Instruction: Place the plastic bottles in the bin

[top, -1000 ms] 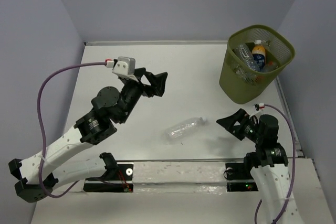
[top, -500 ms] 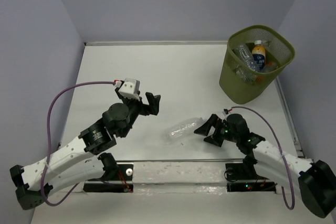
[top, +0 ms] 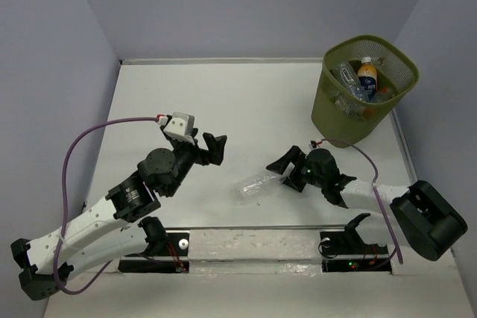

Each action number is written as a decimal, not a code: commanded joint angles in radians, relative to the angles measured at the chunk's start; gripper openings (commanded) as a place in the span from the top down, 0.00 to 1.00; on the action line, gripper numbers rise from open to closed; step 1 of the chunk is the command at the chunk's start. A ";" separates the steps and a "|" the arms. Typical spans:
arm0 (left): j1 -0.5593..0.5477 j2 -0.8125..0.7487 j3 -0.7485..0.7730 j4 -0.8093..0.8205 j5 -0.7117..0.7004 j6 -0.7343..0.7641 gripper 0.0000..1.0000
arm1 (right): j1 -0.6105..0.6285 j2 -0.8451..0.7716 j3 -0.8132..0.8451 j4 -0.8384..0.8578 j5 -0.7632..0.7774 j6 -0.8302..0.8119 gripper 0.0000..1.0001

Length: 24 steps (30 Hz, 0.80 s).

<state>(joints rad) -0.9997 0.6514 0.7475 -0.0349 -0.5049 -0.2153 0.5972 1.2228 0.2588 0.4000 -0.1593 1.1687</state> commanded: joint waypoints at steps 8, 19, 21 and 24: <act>0.000 -0.027 0.012 0.036 -0.023 0.014 0.01 | 0.009 0.095 0.097 -0.004 0.047 -0.026 0.45; 0.003 -0.104 0.001 0.036 -0.063 0.007 0.02 | 0.009 -0.321 0.437 -0.456 0.291 -0.402 0.74; 0.003 -0.111 0.001 0.036 -0.057 0.007 0.02 | 0.009 -0.374 0.613 -0.525 0.368 -0.492 0.75; 0.004 -0.127 0.003 0.036 -0.040 0.007 0.02 | 0.009 -0.376 0.840 -0.608 0.591 -0.683 0.76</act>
<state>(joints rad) -0.9993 0.5510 0.7475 -0.0357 -0.5396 -0.2153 0.5972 0.8845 0.8211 -0.0853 0.1371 0.7822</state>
